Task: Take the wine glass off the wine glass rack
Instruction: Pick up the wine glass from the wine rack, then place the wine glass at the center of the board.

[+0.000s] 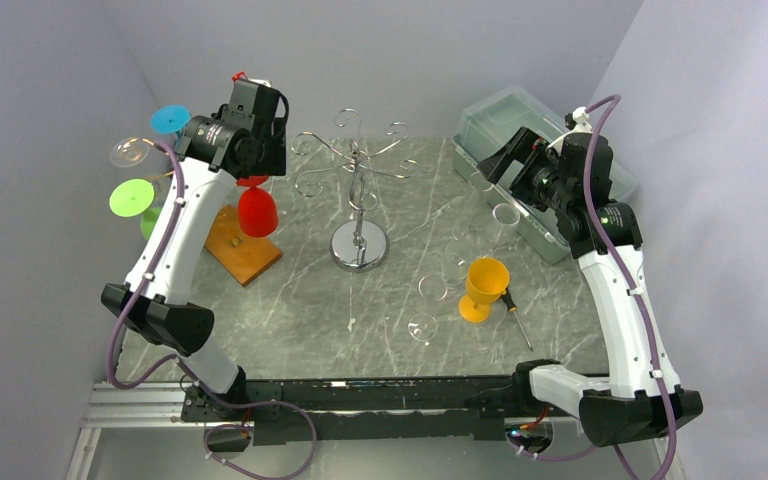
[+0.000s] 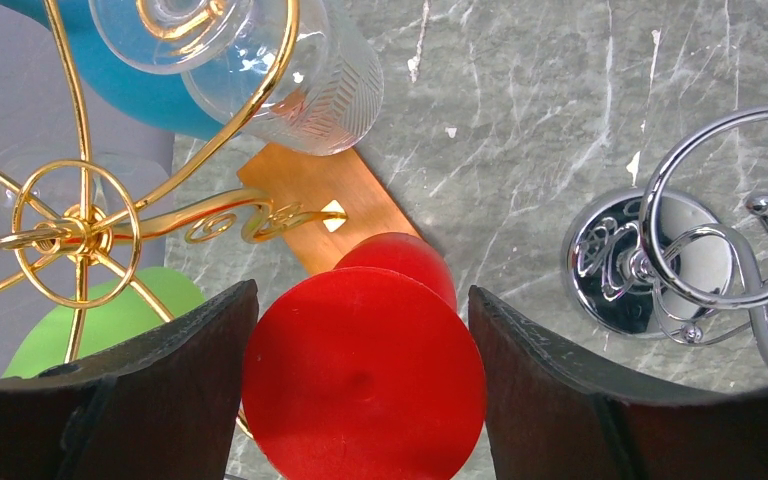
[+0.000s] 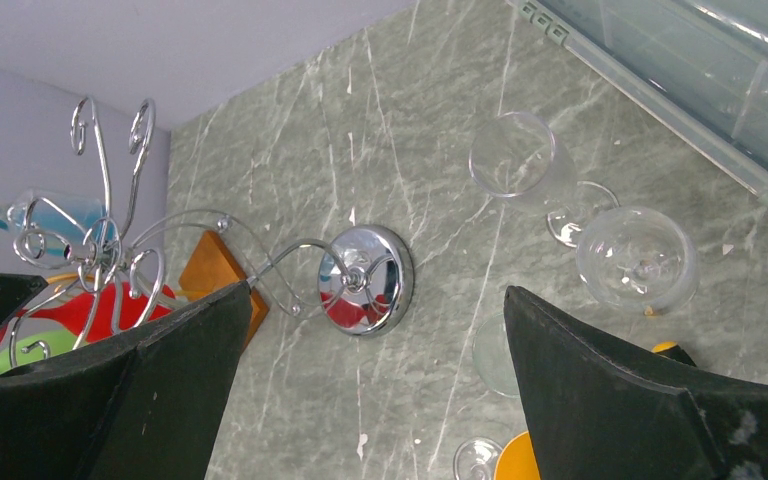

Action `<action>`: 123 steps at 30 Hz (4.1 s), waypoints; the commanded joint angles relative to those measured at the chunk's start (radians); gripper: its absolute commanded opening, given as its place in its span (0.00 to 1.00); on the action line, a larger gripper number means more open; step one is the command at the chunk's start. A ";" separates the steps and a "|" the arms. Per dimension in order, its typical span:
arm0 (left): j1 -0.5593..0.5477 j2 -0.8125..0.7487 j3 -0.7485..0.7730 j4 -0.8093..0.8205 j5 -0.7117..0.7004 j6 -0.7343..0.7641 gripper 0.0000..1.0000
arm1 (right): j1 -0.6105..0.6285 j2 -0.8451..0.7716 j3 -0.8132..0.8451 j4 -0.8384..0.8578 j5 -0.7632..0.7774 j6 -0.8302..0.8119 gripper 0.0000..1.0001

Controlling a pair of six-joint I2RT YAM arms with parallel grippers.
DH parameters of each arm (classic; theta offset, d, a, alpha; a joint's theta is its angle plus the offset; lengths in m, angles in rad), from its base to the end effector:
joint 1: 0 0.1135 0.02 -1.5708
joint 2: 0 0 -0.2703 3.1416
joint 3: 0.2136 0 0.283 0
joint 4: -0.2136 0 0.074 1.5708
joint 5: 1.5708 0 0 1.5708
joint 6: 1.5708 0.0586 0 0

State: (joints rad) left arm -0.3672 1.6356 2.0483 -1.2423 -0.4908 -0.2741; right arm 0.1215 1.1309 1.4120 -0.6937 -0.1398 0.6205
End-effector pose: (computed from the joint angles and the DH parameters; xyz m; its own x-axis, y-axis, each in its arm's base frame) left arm 0.3381 -0.1005 0.4564 -0.6681 0.0012 -0.7441 -0.1675 0.9741 0.1519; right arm 0.2719 0.0414 0.4395 -0.4673 0.5230 -0.7128 0.0307 0.8154 0.5781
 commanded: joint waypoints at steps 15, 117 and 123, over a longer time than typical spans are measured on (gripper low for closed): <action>0.001 -0.093 0.033 -0.039 0.000 -0.001 0.54 | 0.022 -0.001 0.011 0.050 -0.001 0.003 1.00; -0.188 -0.446 -0.298 -0.027 0.406 -0.271 0.43 | 0.568 -0.177 -0.127 0.015 0.213 0.157 1.00; -0.188 -0.539 -0.380 0.074 0.535 -0.403 0.43 | 0.742 -0.176 -0.203 0.125 0.193 0.235 1.00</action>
State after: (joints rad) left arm -0.5514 1.1572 1.6978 -1.2831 -0.0822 -0.5594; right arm 0.7723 0.9550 1.2369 -0.6933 0.0669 0.7837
